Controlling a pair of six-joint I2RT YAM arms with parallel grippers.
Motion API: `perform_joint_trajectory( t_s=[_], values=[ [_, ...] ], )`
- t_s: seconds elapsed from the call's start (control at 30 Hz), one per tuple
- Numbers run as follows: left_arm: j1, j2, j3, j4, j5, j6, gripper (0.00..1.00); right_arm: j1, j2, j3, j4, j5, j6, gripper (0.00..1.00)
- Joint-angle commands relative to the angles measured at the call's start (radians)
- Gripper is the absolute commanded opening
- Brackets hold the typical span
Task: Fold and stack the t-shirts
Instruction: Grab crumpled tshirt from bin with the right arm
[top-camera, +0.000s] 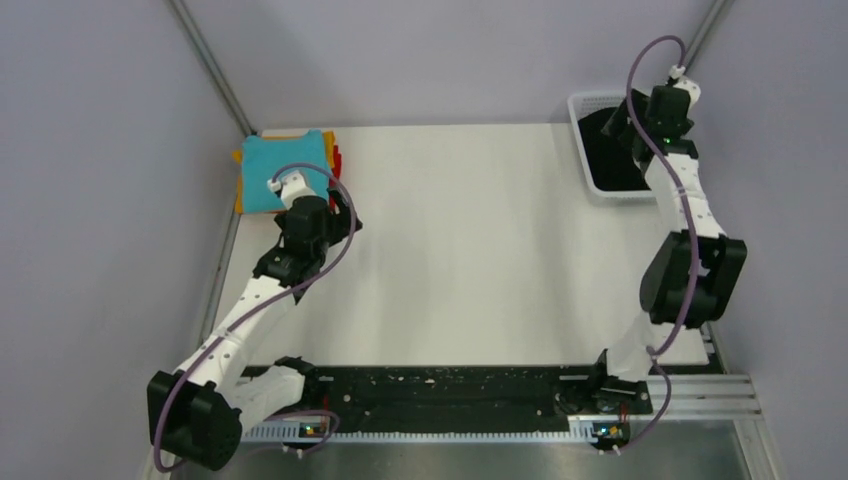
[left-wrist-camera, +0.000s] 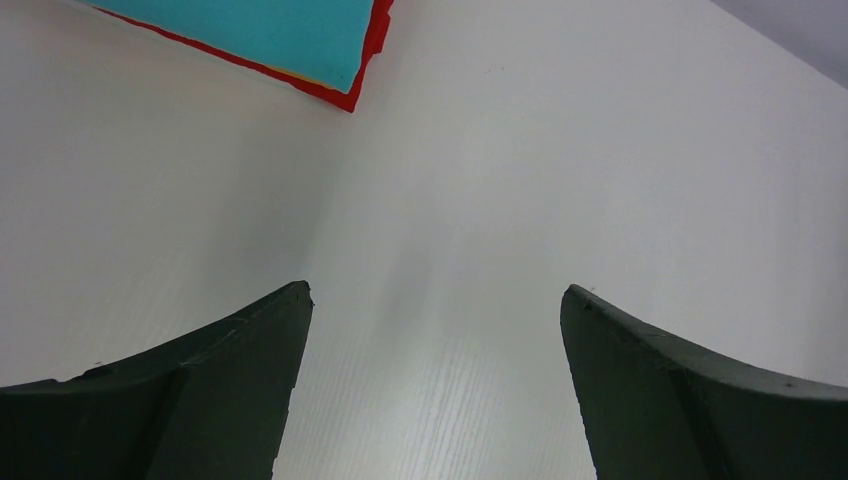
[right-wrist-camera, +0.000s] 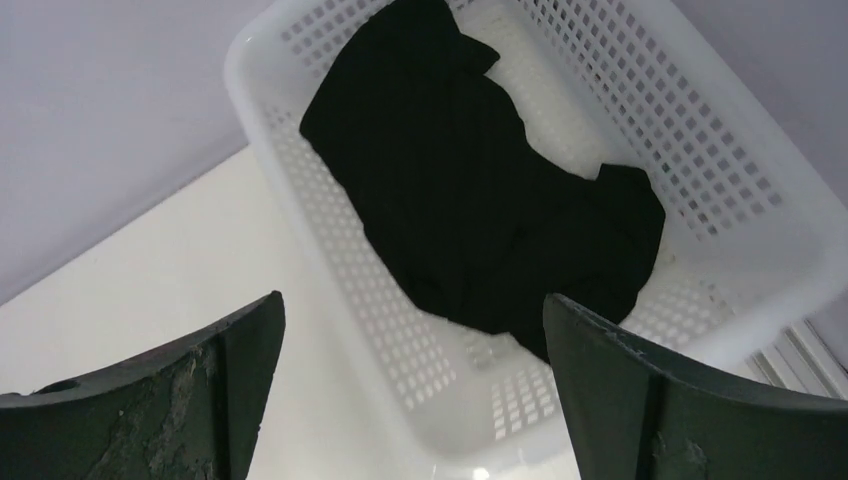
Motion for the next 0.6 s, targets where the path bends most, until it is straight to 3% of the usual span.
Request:
perform_joint_trajectory(
  t_s=[0.0, 0.37, 0.57],
  values=[
    [0.009, 0.005, 0.053, -0.007, -0.039, -0.028, 0.99, -0.08, 0.217, 0.245, -0.116, -0.175, 0.052, 0.99],
    [0.013, 0.007, 0.067, -0.095, -0.049, -0.121, 0.99, -0.092, 0.755, 0.765, -0.117, -0.179, 0.105, 0.95],
    [0.013, -0.021, 0.051, -0.106, -0.008, -0.138, 0.99, -0.092, 0.89, 0.832, -0.033, -0.332, 0.151, 0.91]
  ],
)
